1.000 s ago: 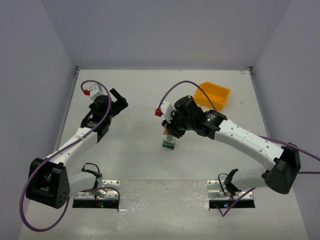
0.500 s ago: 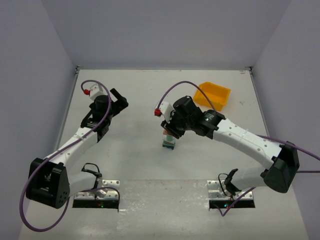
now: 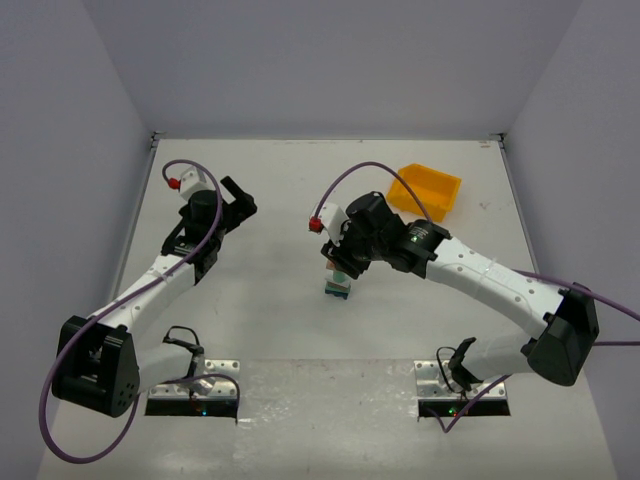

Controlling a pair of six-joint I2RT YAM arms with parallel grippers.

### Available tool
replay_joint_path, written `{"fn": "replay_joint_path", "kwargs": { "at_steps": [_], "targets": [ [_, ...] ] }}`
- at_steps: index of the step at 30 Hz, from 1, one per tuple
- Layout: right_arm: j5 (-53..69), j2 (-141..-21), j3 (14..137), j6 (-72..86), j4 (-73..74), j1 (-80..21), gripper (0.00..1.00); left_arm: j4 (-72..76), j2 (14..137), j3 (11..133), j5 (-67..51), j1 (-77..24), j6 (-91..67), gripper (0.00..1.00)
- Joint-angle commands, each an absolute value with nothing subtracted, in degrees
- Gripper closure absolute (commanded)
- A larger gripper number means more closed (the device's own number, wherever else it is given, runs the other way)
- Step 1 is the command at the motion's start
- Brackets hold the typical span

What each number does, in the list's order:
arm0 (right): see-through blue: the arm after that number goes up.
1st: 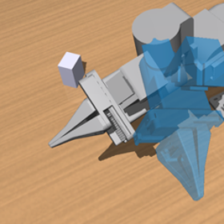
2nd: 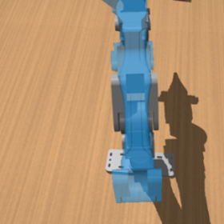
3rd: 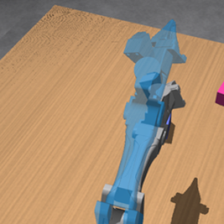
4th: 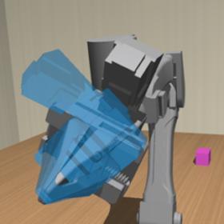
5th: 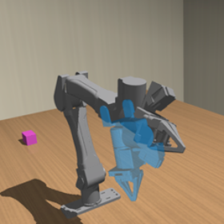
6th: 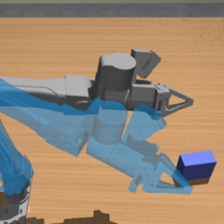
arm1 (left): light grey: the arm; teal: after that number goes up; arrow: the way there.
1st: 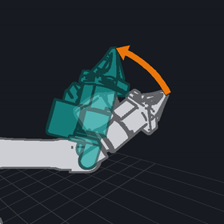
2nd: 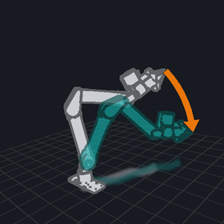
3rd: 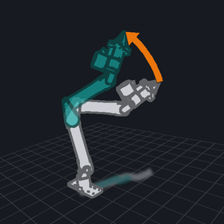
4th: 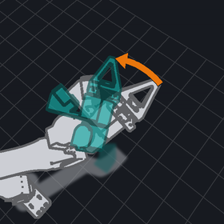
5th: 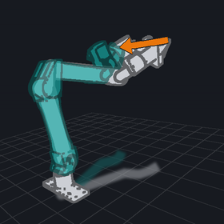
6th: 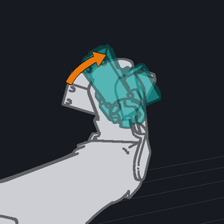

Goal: Build the wood block tower

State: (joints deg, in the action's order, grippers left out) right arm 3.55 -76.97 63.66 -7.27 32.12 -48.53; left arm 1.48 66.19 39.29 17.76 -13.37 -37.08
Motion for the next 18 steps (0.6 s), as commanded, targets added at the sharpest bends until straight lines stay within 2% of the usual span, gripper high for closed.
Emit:
{"fn": "replay_joint_path", "kwargs": {
  "at_steps": [1,4,8,10,13,14,18],
  "targets": [
    [3.7,-77.1,64.3,-7.1,30.9,-48.7,0.55,4.0,65.4,38.8,17.2,-13.4,-36.4,0.00],
    [3.8,-77.1,64.5,-7.3,30.9,-48.7,0.53,4.0,65.4,38.8,17.2,-13.4,-36.3,0.00],
    [3.8,-77.0,64.7,-7.5,30.9,-48.7,0.42,4.1,65.4,38.9,17.2,-13.4,-36.3,0.00],
    [3.6,-76.9,64.9,-7.5,30.8,-48.7,0.32,4.1,65.4,38.9,17.2,-13.4,-36.2,0.00],
    [2.8,-75.8,65.3,-7.3,29.4,-48.7,0.06,4.0,65.4,39.1,17.2,-13.4,-36.1,0.00],
    [2.5,-75.3,65.4,-7.2,28.8,-48.7,0.01,3.9,65.3,39.1,17.2,-13.4,-36.2,0.00],
    [1.4,-71.7,65.1,-6.0,25.8,-48.7,0.01,3.4,65.2,39.4,17.2,-13.4,-36.1,0.00]
  ]
}}
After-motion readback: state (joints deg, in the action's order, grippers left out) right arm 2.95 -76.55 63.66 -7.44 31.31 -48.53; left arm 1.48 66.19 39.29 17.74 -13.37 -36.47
